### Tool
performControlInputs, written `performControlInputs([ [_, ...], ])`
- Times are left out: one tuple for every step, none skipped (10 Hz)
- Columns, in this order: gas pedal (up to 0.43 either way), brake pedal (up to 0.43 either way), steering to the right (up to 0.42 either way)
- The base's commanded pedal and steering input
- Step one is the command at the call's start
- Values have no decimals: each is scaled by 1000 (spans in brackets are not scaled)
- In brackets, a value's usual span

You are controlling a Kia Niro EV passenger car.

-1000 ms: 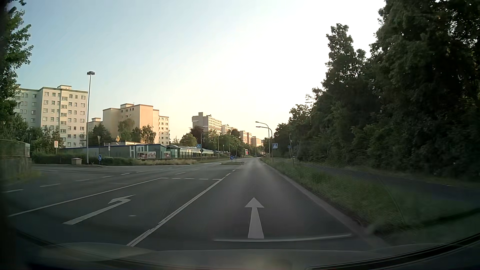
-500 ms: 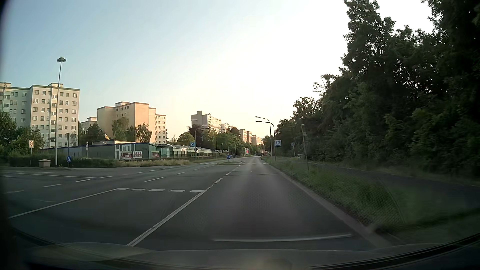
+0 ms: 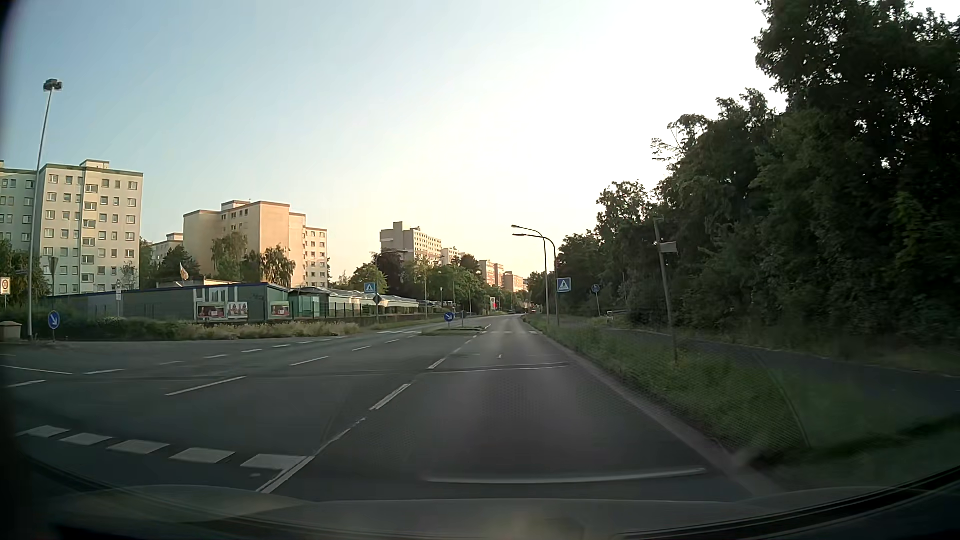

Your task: Follow the waypoints while adhering to traffic rules and regulations

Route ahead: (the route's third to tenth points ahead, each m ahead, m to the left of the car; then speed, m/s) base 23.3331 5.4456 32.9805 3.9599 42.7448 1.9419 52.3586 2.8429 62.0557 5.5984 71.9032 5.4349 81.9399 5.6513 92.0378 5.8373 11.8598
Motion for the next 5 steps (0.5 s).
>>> performControlInputs([
  [20,30,-1],
  [20,30,-1],
  [20,24,-1],
  [20,30,-1],
  [28,24,-1],
])
